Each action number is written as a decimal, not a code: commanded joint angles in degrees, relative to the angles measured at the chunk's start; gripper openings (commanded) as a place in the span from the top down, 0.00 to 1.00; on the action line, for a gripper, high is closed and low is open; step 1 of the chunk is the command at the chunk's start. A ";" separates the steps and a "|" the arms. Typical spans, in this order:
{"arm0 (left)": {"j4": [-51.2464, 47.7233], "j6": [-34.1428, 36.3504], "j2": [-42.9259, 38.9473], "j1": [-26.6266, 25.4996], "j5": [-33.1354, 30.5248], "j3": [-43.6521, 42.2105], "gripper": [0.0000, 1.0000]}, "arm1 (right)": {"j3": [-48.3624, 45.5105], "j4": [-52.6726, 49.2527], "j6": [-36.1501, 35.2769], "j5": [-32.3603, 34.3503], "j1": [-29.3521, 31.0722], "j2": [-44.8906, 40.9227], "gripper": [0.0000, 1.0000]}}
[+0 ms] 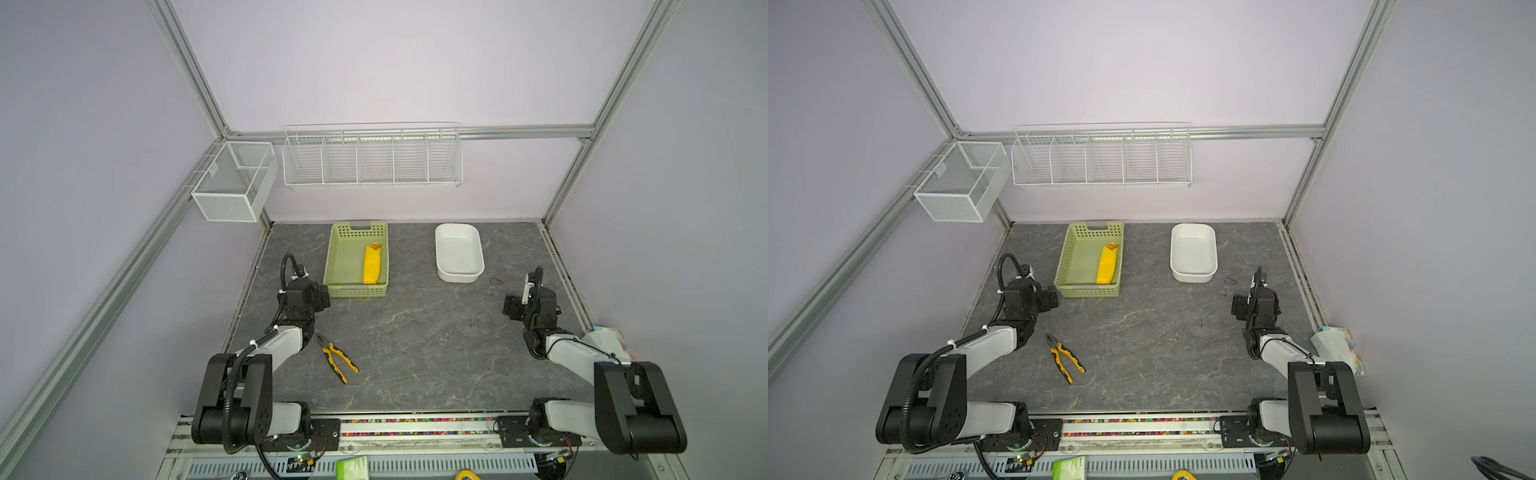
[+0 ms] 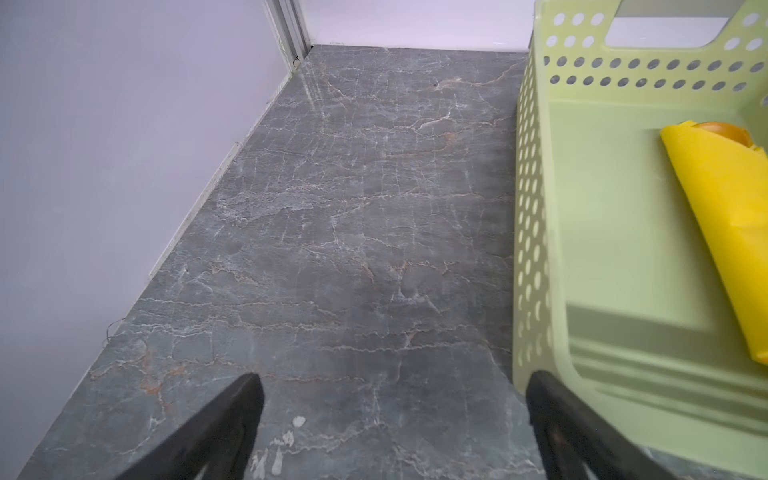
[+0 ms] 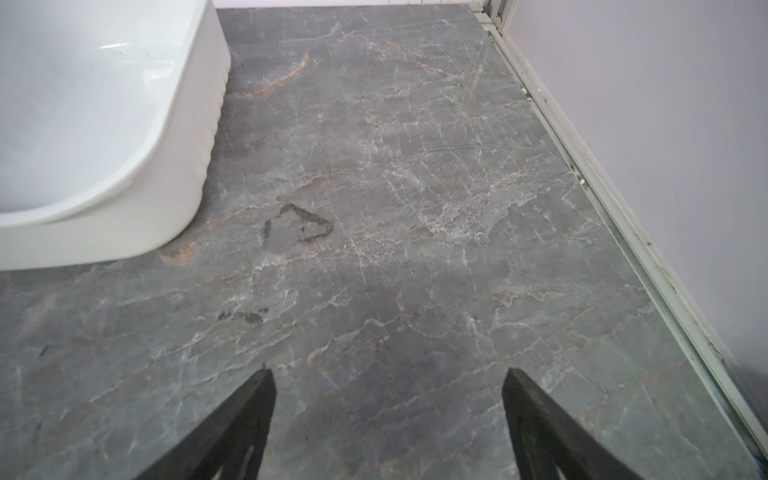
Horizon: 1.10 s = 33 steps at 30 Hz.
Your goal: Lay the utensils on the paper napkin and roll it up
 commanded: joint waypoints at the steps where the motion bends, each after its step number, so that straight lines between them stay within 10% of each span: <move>1: 14.89 1.39 -0.10 1.43 2.72 -3.10 0.01 | 1.46 10.40 -1.73 -4.36 -1.11 3.01 0.11; 8: 39.10 -0.79 10.02 6.53 14.24 -9.94 0.01 | -0.13 18.52 -2.84 -9.95 -3.85 7.11 0.12; 14: 30.92 2.13 9.46 6.62 18.44 -6.33 0.01 | -3.79 31.51 -3.93 -10.97 -3.18 12.83 0.12; 33: 31.12 2.28 9.67 5.76 15.99 -6.40 0.01 | -1.34 25.00 -5.94 -9.38 -1.23 11.82 0.12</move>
